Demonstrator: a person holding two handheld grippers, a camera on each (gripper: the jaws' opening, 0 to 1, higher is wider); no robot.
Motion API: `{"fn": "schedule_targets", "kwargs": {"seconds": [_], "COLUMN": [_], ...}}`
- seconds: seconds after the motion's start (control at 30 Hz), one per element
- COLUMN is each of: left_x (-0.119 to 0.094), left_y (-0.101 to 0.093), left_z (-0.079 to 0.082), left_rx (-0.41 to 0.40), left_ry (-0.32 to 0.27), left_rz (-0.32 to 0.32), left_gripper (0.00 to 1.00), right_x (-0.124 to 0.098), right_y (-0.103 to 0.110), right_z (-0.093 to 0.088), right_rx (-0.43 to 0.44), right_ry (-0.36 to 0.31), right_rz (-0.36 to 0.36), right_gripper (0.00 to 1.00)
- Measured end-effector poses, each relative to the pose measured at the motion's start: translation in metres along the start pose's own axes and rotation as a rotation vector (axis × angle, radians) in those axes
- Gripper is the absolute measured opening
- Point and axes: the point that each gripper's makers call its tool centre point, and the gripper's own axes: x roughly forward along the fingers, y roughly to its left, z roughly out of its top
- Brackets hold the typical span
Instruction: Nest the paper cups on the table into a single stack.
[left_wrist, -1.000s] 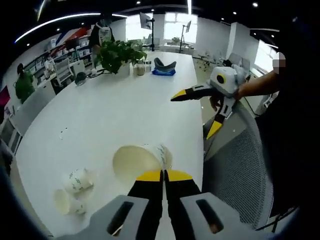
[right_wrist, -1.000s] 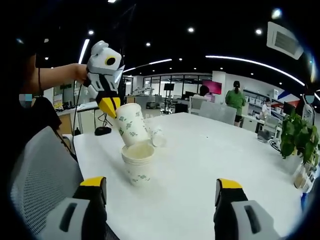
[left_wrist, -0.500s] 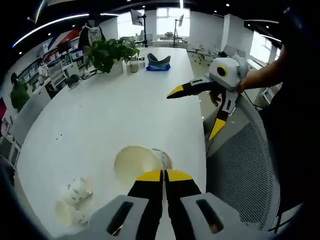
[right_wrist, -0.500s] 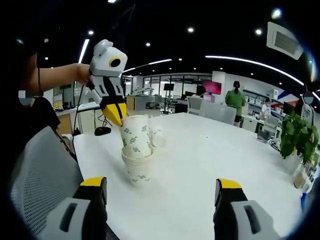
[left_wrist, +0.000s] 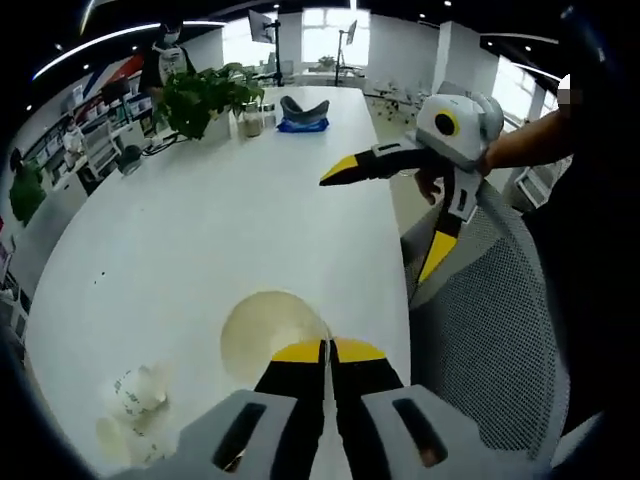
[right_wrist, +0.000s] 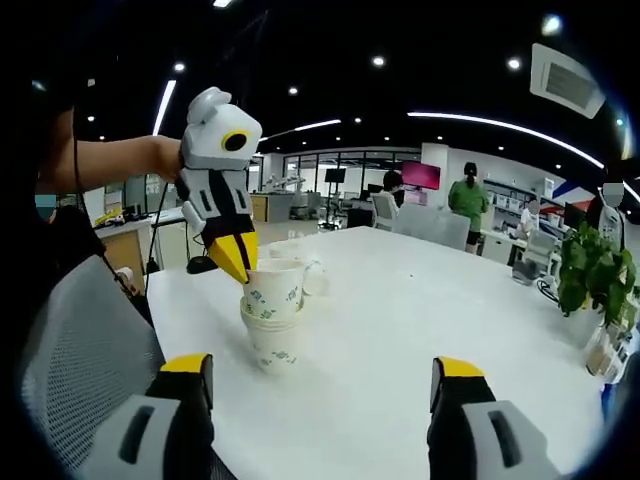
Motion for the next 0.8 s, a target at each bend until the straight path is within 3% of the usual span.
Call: {"fn": "schedule_targets", "kwargs": {"seconds": [0.4, 0.8], "left_x": [0.022, 0.031], "left_y": [-0.002, -0.006], "left_z": [-0.017, -0.024], "left_rx": [-0.057, -0.077], "left_ry": [0.041, 0.046], "left_rz": [-0.071, -0.092], "left_gripper": [0.0, 0.01], "right_x": [-0.001, -0.001], "right_y": [-0.002, -0.002], "right_z": [0.002, 0.001], "right_rx": [0.005, 0.013], "right_ry": [-0.007, -0.007], "right_rz": [-0.014, -0.009], "right_gripper": [0.91, 0.91]}}
